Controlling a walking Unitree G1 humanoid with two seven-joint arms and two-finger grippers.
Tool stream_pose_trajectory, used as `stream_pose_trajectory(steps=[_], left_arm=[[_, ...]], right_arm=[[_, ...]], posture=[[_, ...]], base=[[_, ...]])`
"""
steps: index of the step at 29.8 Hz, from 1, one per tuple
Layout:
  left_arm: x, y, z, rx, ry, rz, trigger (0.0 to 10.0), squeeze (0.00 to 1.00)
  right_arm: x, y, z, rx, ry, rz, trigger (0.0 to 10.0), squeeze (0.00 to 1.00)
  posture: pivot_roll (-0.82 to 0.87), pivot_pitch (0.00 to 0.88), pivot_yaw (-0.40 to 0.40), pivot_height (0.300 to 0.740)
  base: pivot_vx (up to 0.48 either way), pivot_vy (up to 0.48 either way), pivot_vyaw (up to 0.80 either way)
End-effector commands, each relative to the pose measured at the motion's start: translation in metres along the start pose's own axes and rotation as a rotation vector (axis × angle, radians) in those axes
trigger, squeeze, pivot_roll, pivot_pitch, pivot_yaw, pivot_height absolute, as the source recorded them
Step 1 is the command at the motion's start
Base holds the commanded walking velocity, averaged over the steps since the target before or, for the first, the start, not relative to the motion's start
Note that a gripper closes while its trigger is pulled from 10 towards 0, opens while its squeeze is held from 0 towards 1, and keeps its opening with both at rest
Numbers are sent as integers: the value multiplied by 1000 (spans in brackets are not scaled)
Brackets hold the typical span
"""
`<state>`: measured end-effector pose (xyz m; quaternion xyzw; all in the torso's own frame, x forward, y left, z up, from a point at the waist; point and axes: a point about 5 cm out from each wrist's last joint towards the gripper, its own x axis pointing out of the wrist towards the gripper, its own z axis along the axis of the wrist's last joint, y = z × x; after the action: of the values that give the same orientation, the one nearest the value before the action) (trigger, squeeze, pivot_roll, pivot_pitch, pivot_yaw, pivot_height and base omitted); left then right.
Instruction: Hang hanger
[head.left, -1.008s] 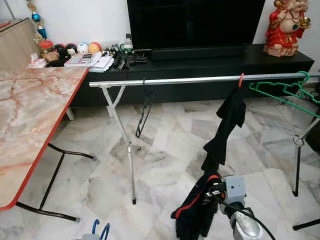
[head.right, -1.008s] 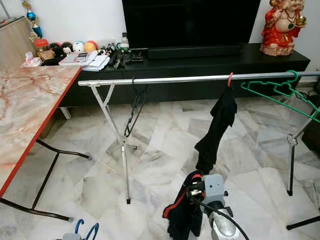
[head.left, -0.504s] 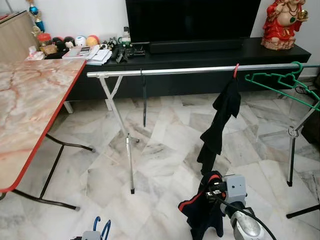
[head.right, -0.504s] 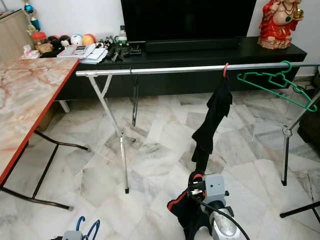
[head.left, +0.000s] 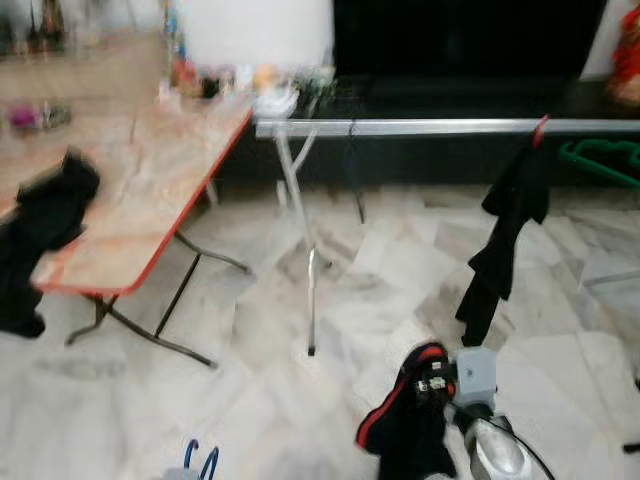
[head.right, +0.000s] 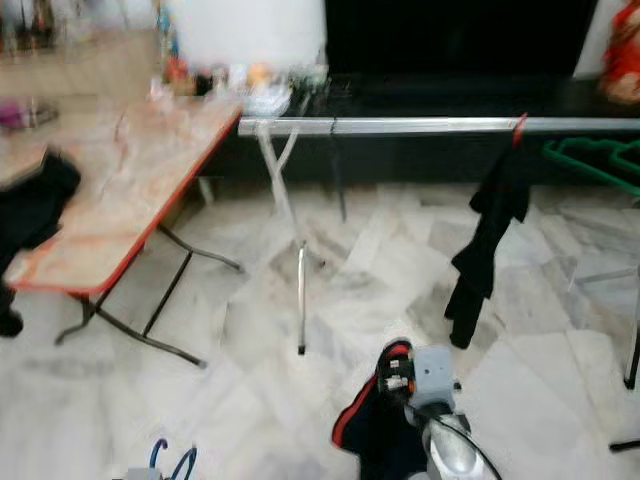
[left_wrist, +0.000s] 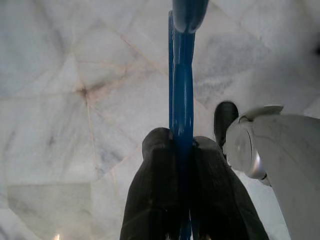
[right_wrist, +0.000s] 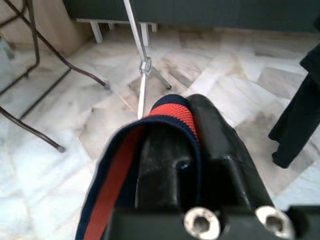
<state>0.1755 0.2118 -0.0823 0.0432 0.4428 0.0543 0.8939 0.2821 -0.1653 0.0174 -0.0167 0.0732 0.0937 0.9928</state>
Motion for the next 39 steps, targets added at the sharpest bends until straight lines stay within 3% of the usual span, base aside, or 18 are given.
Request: stream_pose_trajectory(steps=[1,8,30,35,39], left_arm=[[-1,0,-4,2,15,0,10000,0],[-1,-1,-7,4,27,-1,10000,0],[-2,4,-8,-1,24,-5,10000,0],[0,4,2,10,-33,-11,10000,0],[1,9,24,35,-139,-27,10000,0]], right_arm=[[0,-4,2,-13,-14,-5,10000,0],[0,-4,3,-14,-15,-5,10000,0],[0,-3,3,-19,-15,1,10000,0],[0,-4,3,-21,-16,-1,10000,0],[0,-7,5,-30,-21,-4,10000,0]], posture=[[36,45,50,740],[36,45,51,740],[34,38,51,740],[29,31,54,740],[30,28,53,740]], base=[[-292,0,0],[-295,0,0],[0,0,0],[0,0,0],[0,0,0]])
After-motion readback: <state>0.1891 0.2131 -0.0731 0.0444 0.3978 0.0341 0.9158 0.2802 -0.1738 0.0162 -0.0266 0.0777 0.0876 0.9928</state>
